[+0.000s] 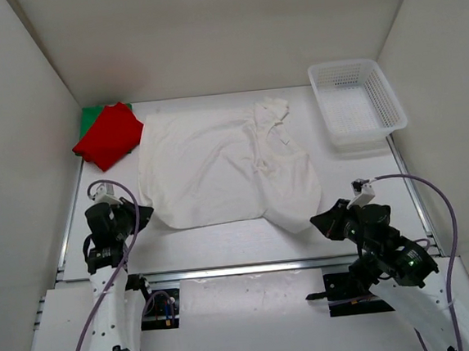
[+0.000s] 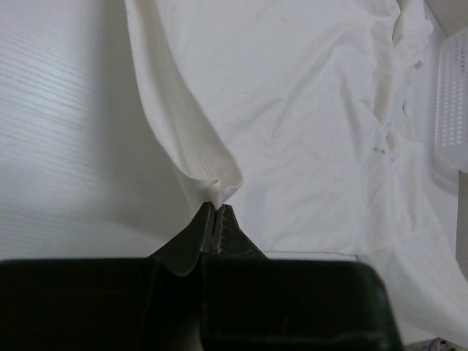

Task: Fold and stack the t-shirts
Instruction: Flatten out the tshirt, then fold the flattened tshirt in 1/3 of the way

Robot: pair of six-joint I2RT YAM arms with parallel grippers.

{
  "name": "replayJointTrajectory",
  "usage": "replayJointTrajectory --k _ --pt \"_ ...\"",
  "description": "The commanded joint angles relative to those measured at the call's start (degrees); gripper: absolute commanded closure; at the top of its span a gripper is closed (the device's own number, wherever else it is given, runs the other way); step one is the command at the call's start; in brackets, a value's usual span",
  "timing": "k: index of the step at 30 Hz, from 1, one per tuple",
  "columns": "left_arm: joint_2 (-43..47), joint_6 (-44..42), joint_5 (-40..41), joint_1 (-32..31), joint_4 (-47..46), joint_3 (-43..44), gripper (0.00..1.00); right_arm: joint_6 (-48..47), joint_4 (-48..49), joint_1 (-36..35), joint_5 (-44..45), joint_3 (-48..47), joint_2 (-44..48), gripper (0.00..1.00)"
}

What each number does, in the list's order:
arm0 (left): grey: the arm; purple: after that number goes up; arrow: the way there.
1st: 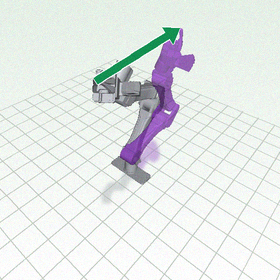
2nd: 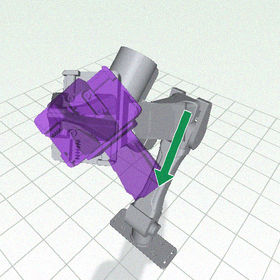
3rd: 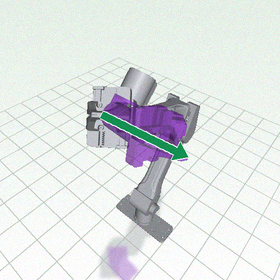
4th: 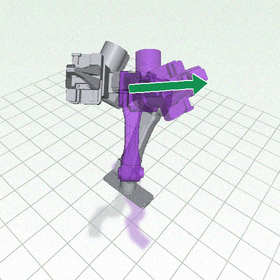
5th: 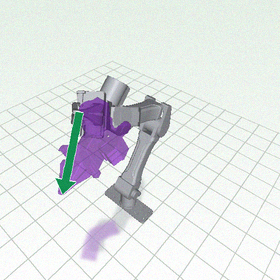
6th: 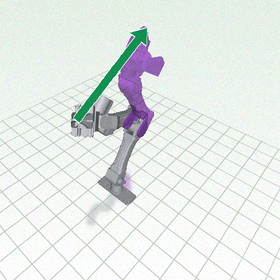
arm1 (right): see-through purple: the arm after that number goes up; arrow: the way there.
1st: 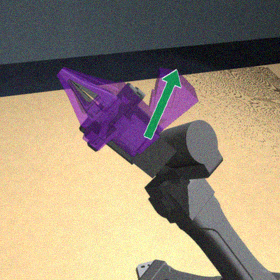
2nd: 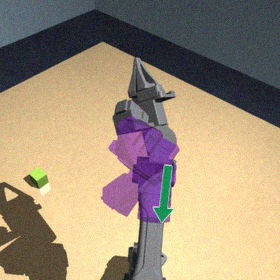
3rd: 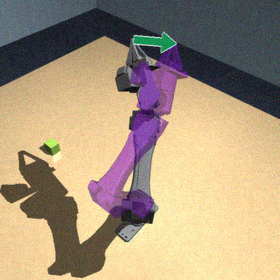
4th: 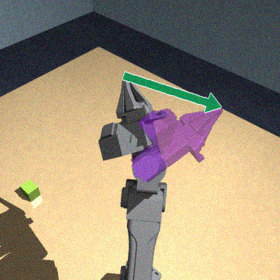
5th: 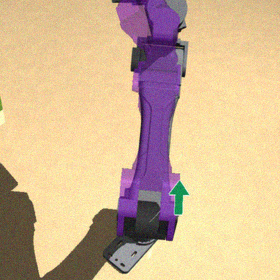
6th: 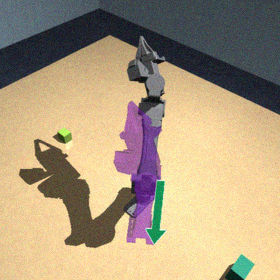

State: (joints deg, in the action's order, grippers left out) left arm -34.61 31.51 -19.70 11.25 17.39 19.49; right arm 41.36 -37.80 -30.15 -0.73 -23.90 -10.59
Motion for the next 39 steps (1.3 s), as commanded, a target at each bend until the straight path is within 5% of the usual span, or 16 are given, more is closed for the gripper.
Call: replayJointTrajectory --k 1,4,11,21,29,39 --pt "2.0 0.1 -4.4 2.5 4.1 4.3 1.00 6.6 -6.7 -5.1 8.5 -5.7 0.9 1.00" --pt "-1.2 1.2 -5.0 0.9 4.0 8.2 1.00 7.7 -9.1 -5.5 11.5 -8.5 1.5 1.00" --pt "-4.8 6.7 -8.2 4.4 -6.6 2.6 1.00 1.6 1.7 5.3 -2.2 0.0 -2.9 1.00" --pt "-19.2 12.9 -2.9 4.3 -21.5 2.8 1.00 -13.0 28.7 18.2 -8.2 -7.7 -38.1 1.00" --pt "-32.4 17.7 0.0 5.7 -29.9 6.6 1.00 -14.9 37.1 19.8 -7.1 -23.9 -61.5 1.00" --pt "-45.6 19.2 3.4 4.8 -33.3 15.8 1.00 -16.4 39.8 22.9 -9.8 -37.6 -78.4 1.00"
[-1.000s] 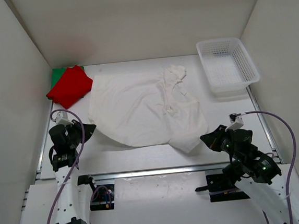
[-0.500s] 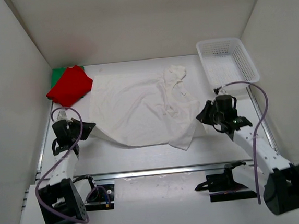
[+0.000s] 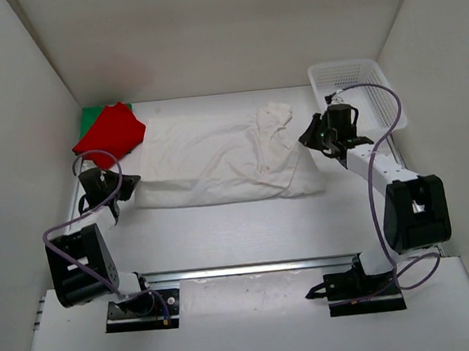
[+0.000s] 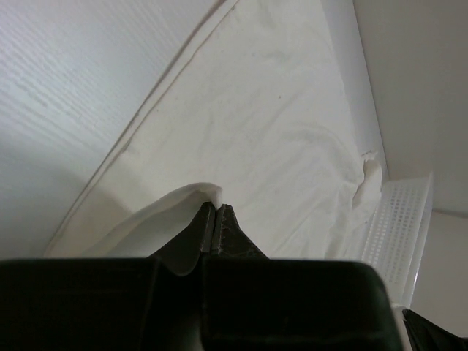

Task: Fold and stack the t-shirts
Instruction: Fold the flattened tshirt in 1/3 of the way

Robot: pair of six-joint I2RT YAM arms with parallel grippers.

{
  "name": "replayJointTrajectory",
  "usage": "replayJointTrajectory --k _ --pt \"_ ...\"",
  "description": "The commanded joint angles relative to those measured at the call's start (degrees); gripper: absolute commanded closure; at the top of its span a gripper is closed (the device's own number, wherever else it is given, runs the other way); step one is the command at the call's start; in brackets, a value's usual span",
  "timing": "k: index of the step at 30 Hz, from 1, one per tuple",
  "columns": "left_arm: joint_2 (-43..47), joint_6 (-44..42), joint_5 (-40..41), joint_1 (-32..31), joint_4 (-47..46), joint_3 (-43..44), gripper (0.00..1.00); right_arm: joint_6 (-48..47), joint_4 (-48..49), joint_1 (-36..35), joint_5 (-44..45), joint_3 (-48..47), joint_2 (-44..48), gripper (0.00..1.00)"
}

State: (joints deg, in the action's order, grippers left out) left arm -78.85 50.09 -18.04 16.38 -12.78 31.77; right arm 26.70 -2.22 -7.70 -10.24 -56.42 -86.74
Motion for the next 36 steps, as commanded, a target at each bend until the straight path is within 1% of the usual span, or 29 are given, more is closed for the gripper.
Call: replayJointTrajectory --k 1,6,10,12,14,15,16,18,19,20,22,23,24,25,26,27,28,30,32,34,36 --pt "-3.1 0.7 1.7 -0.6 -3.5 4.3 1.00 -1.6 4.2 0.9 -1.0 -5.7 -3.7 1.00" --pt "-10.2 -0.4 2.6 -1.4 -2.2 10.2 1.00 -2.9 2.5 0.4 -0.9 -12.2 -10.6 1.00" --pt "-14.7 -1.7 2.8 -2.3 -1.1 12.4 1.00 -3.6 0.5 0.1 -0.6 -16.1 -15.7 1.00" --pt "-16.1 -2.0 2.2 -2.0 -1.6 12.5 0.93 -3.6 0.7 0.1 -0.8 -16.8 -17.1 1.00" --pt "-16.9 -1.1 1.3 -1.1 -1.9 12.5 0.79 -3.4 0.2 0.6 -1.4 -17.8 -18.5 0.99" --pt "-16.7 -1.0 0.5 -0.9 -2.3 12.6 0.75 -3.6 0.4 0.8 -0.7 -18.5 -18.8 1.00" --pt "-16.4 -1.0 0.6 -1.0 -2.4 13.0 0.70 -3.4 0.4 0.6 -1.0 -19.2 -19.3 1.00" --pt "-14.8 -2.2 1.9 -1.3 -0.9 14.3 0.60 -3.5 0.3 0.9 -1.7 -20.9 -20.0 1.00" --pt "-14.1 -3.3 2.5 -1.3 1.4 15.9 0.52 -3.3 -0.7 0.6 -1.1 -22.1 -20.8 1.00" --pt "-13.6 -4.7 2.5 -1.1 2.2 16.4 0.47 -3.7 -1.4 1.0 -0.8 -23.3 -20.9 1.00" --pt "-11.4 -4.2 2.1 -0.5 3.5 14.8 0.45 -3.8 -4.2 0.2 -0.3 -26.1 -22.2 0.97" --pt "-9.2 -3.3 1.4 -0.3 2.1 13.6 0.46 -4.2 -4.6 0.0 -0.2 -26.2 -21.9 0.95" --pt "-6.5 -2.8 1.8 0.4 1.9 10.5 0.49 -4.3 -4.8 0.1 0.0 -26.4 -21.7 0.90" --pt "-4.0 -2.9 2.0 0.9 1.7 8.0 0.52 -3.3 -4.6 0.2 -0.1 -25.6 -21.3 0.78" --pt "-2.8 -2.9 1.9 0.7 1.7 6.4 0.57 -3.1 -4.5 0.4 -1.0 -25.0 -19.8 0.71" --pt "-0.4 -3.3 2.5 0.5 1.9 3.9 0.60 -3.1 -3.4 -0.1 -1.0 -23.4 -18.1 0.61" --pt "1.8 -3.4 3.0 0.6 2.9 1.5 0.61 -2.3 -2.4 -0.1 -0.8 -21.3 -16.4 0.55" --pt "5.7 -3.6 3.7 0.6 3.5 -2.7 0.62 -2.0 -1.2 -0.6 -0.4 -18.7 -12.7 0.52" --pt "9.0 -3.6 4.6 1.6 3.6 -7.8 0.59 -0.8 0.3 -1.3 -0.9 -13.8 -7.2 0.52" --pt "11.0 -4.1 6.4 2.2 3.5 -10.3 0.54 -0.3 3.7 -3.0 -1.0 -8.1 -2.6 0.56" --pt "9.9 -4.8 6.9 1.5 4.2 -10.2 0.52 -0.5 4.7 -5.6 0.1 -3.6 1.3 0.58"
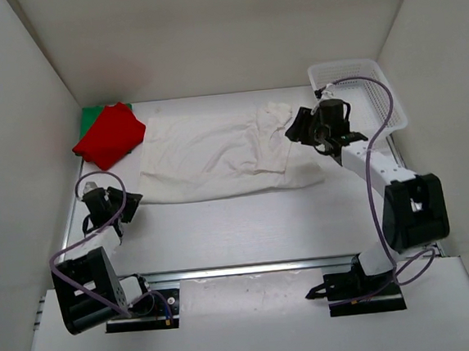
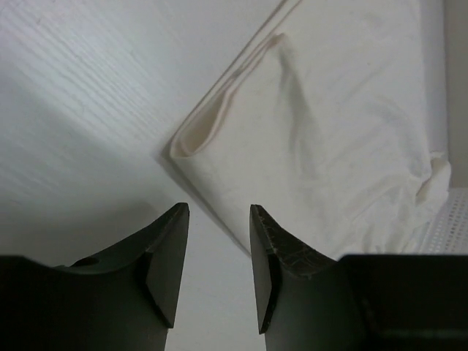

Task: Fold and stack the t-shirts
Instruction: Fold the flattened tshirt in 1/3 of the way

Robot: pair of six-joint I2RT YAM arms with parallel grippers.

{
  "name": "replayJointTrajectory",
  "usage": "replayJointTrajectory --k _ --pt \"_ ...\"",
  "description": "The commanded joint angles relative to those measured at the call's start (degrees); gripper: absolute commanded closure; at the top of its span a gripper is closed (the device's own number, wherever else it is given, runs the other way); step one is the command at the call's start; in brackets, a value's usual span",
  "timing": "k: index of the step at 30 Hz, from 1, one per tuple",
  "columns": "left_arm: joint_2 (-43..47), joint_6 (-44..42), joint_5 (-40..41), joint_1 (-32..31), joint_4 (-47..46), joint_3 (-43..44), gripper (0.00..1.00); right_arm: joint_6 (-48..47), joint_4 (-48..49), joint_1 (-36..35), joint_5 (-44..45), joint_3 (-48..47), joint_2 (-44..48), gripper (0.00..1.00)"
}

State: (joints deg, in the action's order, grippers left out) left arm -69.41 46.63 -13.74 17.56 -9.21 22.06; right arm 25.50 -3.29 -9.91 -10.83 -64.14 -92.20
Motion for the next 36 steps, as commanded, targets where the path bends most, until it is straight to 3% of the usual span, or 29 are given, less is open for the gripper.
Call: replayJointTrajectory --k 1,7,10,15,18,20,25,30,36 --pt "0.1 -1.3 2.7 0.1 0.8 -0.9 0.50 1.0 7.2 -3.5 0.5 7.7 9.1 0.58" --pt "-7.3 0.8 2.6 -0.2 -2.7 0.2 0.42 3.1 11.6 -4.0 -1.7 22.7 18.9 0.57" --pt "-10.5 2.6 1.4 -0.2 -5.2 1.0 0.54 4.7 14.4 -1.0 -0.9 32.0 25.0 0.54" --pt "-13.6 4.6 0.7 -0.6 -10.6 0.8 0.60 7.3 16.3 6.6 0.6 42.3 30.5 0.48" --pt "-15.2 5.2 0.0 -0.6 -12.5 1.0 0.65 8.3 19.4 11.5 -0.7 44.2 28.3 0.46" --pt "-15.7 4.9 0.2 -0.5 -12.3 1.1 0.80 9.0 20.9 13.3 -1.6 44.1 25.5 0.44" --pt "-16.4 4.7 0.5 -0.9 -12.9 1.4 0.86 9.3 25.5 15.4 -2.9 42.4 19.2 0.41" --pt "-16.8 4.9 0.6 -0.8 -12.6 2.0 0.97 11.7 29.0 14.9 -4.6 41.6 13.7 0.49" --pt "-16.2 3.6 2.5 -1.9 -10.8 4.0 1.00 14.1 32.0 14.0 -2.8 39.0 9.1 0.58"
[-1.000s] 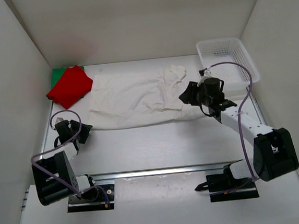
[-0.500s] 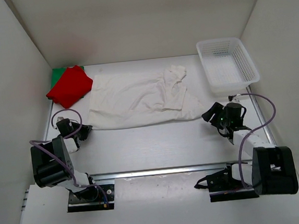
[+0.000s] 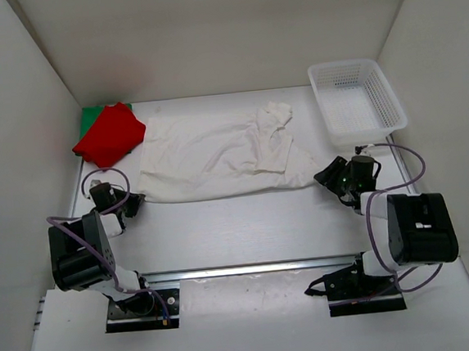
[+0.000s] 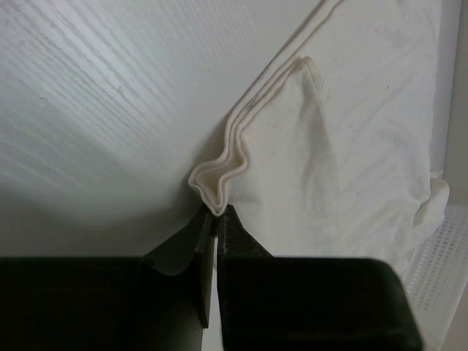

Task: Fold and stack the t-shirts
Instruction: Fold the flattened tshirt in 1/3 of the way

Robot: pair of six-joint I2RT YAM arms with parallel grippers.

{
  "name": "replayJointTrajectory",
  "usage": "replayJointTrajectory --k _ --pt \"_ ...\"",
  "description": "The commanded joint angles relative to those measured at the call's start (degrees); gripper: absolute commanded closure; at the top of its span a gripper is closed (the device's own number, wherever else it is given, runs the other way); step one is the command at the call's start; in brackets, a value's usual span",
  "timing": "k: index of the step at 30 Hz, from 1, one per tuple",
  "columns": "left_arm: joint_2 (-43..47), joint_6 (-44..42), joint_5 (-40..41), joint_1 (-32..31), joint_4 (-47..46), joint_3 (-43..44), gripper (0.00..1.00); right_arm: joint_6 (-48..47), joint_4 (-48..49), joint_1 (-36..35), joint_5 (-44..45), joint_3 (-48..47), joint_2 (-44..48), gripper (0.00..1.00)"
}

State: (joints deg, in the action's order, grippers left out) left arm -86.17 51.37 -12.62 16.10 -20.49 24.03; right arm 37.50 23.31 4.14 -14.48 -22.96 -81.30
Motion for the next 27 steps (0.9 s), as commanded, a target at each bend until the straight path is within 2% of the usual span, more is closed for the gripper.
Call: replayJointTrajectory --k 1,3,7,10,12,16,20,23,27 --pt "0.4 -1.0 1.7 -0.6 0.5 2.6 1.00 3.0 5.6 -0.2 0.9 -3.0 -2.6 0.63" --pt "0.3 -1.5 1.5 -0.6 0.8 2.7 1.00 3.3 6.1 -0.4 0.7 -3.9 -4.6 0.66" --pt "-0.1 -1.6 0.7 0.3 1.1 4.4 1.00 3.4 6.3 -1.1 2.0 -5.5 -5.1 0.82" --pt "-0.3 -2.0 0.2 0.6 2.2 7.9 1.00 1.6 4.6 -1.3 3.3 -6.9 -3.3 0.90" --pt "-0.8 -3.5 0.4 0.5 6.8 13.8 1.00 0.7 2.9 -1.1 3.9 -8.0 -0.3 1.00" --pt "2.6 -8.5 -0.7 -0.4 13.2 21.3 1.00 -2.1 -2.3 -0.6 4.8 -10.3 6.0 1.00" --pt "6.8 -11.7 -5.8 -0.1 18.2 28.6 1.00 -5.1 -10.0 -1.9 7.3 -14.4 16.5 0.99" --pt "7.2 -14.2 -13.0 -0.1 26.4 37.9 1.00 -9.8 -19.3 -3.9 10.7 -22.1 24.0 1.00" --pt "12.2 -10.1 -19.0 0.9 26.8 42.8 1.00 -14.0 -28.6 -7.0 12.8 -33.2 28.3 1.00"
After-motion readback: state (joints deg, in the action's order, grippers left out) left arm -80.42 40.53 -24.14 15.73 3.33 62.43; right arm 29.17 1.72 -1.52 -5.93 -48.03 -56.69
